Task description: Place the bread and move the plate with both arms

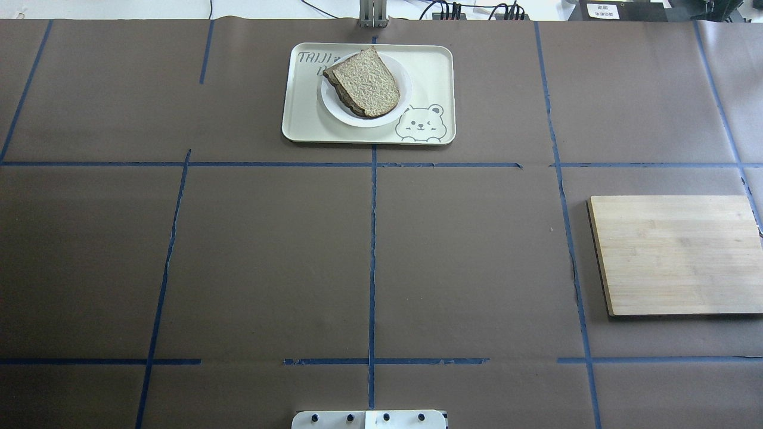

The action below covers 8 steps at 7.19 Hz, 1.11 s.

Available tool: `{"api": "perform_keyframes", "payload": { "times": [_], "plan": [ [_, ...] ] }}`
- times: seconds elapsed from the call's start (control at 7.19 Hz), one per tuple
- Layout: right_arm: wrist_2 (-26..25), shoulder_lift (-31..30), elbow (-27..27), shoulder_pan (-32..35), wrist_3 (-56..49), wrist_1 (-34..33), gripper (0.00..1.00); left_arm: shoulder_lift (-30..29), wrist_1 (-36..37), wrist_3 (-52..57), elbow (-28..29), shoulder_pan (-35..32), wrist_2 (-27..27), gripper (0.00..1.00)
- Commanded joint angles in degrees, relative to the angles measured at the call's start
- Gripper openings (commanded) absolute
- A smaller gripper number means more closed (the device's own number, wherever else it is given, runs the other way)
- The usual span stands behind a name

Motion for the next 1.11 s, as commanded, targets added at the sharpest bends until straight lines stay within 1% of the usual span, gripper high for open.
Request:
{"api": "perform_keyframes", "payload": {
  "times": [0.0,0.14,0.42,0.56,0.83,0.97],
  "plan": [
    [-0.15,-0.53,-0.32,0.41,-0.26,-0.04,1.00,0.14,0.52,-3.66,-1.78,-0.05,-2.40,1.00],
    [-0.41,-0.62,-0.41,0.33,-0.26,-0.04,1.00,0.58,0.61,-4.47,-2.67,-0.05,-2.15,1.00],
    [-0.59,-0.80,-1.90,0.68,-0.26,0.13,1.00,0.67,0.44,-4.39,-2.59,-0.05,-1.62,1.00],
    [-0.15,-0.71,-4.95,3.20,-0.61,0.48,1.00,0.67,0.44,-4.39,-2.59,-0.05,-1.62,1.00],
    [-2.16,-1.06,-6.12,5.06,-12.40,0.31,1.00,0.23,0.44,-4.39,-2.85,-0.05,-1.62,1.00],
    [-2.95,-3.06,-6.38,5.34,-13.00,0.83,1.00,0.14,0.44,-4.48,-2.85,-0.05,-1.62,1.00]
  ]
}}
